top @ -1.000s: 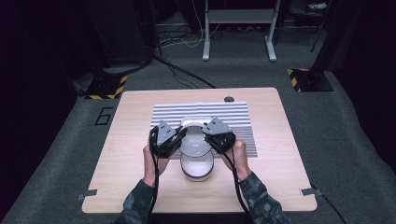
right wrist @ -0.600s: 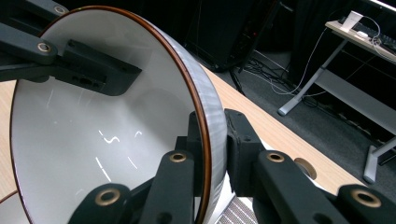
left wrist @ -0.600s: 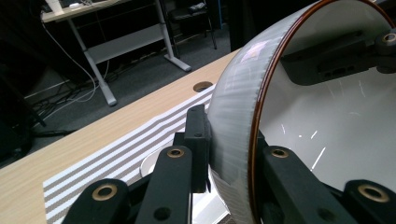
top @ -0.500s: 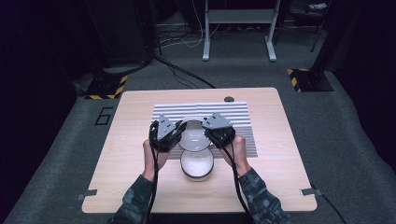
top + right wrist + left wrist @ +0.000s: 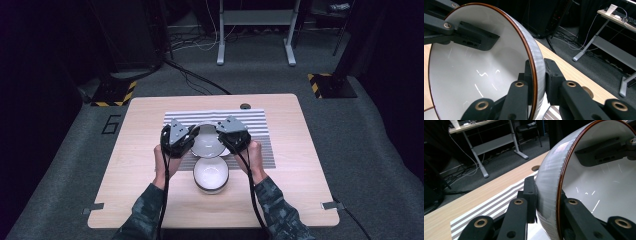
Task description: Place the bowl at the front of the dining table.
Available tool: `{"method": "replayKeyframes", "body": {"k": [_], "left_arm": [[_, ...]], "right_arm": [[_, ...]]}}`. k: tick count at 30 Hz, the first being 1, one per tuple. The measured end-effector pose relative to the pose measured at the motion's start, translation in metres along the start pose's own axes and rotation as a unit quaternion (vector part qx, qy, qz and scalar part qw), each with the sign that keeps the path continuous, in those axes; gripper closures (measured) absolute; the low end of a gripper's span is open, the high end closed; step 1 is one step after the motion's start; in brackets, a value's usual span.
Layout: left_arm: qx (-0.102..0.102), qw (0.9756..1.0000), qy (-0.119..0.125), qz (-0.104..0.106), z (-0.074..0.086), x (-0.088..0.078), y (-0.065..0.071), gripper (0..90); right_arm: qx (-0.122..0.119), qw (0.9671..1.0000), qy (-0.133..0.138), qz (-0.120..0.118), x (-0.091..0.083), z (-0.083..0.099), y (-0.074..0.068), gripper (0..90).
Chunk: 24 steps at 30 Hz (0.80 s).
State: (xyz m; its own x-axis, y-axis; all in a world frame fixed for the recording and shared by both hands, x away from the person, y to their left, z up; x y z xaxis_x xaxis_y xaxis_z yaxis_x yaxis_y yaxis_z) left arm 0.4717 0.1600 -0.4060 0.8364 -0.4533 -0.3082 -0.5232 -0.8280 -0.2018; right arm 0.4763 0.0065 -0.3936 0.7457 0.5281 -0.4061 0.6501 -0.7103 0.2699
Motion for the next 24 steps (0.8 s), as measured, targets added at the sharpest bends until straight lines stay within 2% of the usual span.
{"method": "replayKeyframes", "body": {"k": [6, 13, 24], "left_arm": [[0.005, 1.0000, -0.003, -0.003, 0.001, 0.003, -0.004, 80.6], [0.000, 1.0000, 0.000, -0.007, 0.002, 0.009, -0.009, 80.7], [-0.008, 0.9998, -0.013, -0.011, 0.007, 0.018, -0.017, 80.8]], "right_arm": [[0.002, 1.0000, -0.001, 0.001, 0.005, 0.000, 0.001, 81.9], [-0.001, 1.0000, -0.001, -0.001, 0.013, -0.002, 0.004, 81.9], [0.001, 0.9999, -0.004, -0.011, 0.027, 0.000, 0.009, 82.0]]}}
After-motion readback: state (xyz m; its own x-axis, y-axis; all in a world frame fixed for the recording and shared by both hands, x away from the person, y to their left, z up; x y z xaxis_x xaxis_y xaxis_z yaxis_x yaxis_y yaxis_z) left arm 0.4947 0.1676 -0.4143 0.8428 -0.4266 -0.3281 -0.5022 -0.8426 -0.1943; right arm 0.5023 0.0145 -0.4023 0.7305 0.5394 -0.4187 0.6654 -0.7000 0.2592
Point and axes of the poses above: each handheld gripper's, and its own axes: x roughly forward along the jaws, z roughly out of its underside, y roughly to its right, the point moved 5 cm from there along x, roughly forward along the jaws, and after that the axes turned 4 degrees about -z, right-handed, at the moved point
